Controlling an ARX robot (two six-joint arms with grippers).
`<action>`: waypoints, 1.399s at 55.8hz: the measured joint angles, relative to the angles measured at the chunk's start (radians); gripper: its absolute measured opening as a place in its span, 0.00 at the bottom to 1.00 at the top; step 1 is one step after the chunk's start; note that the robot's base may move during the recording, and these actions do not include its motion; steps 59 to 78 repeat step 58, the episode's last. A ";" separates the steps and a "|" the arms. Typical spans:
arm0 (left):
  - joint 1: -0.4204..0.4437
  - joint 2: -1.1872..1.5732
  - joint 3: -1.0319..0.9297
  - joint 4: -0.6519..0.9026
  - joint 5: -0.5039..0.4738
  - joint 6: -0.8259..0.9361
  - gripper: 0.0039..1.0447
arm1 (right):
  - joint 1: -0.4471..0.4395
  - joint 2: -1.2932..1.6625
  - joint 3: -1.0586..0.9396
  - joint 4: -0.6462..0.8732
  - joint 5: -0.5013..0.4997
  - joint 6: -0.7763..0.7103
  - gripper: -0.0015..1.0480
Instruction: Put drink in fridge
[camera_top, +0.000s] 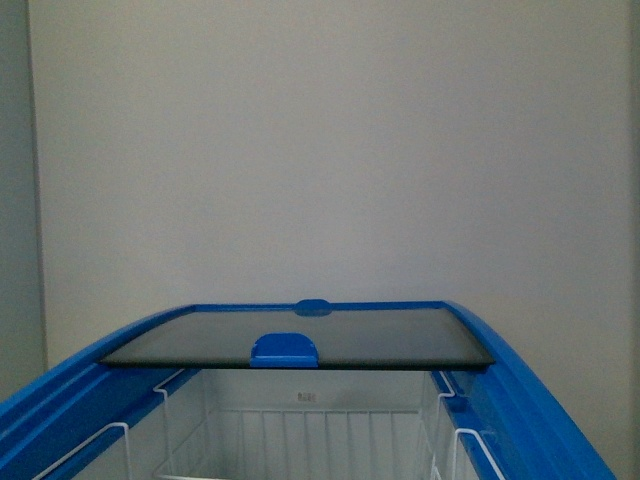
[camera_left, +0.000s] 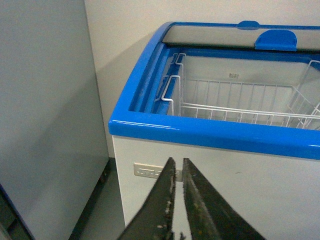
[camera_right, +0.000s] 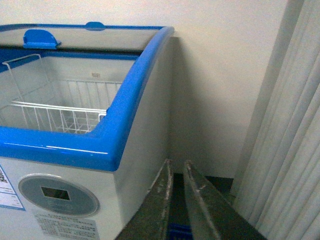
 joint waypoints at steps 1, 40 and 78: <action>0.000 0.000 0.000 0.000 0.000 0.000 0.14 | 0.000 0.000 0.000 0.000 0.000 0.000 0.18; 0.000 0.000 0.000 0.000 0.000 0.000 0.92 | 0.000 0.000 0.000 0.000 0.000 0.001 0.92; 0.000 0.000 0.000 0.000 0.000 0.000 0.92 | 0.000 0.000 0.000 0.000 0.000 0.001 0.93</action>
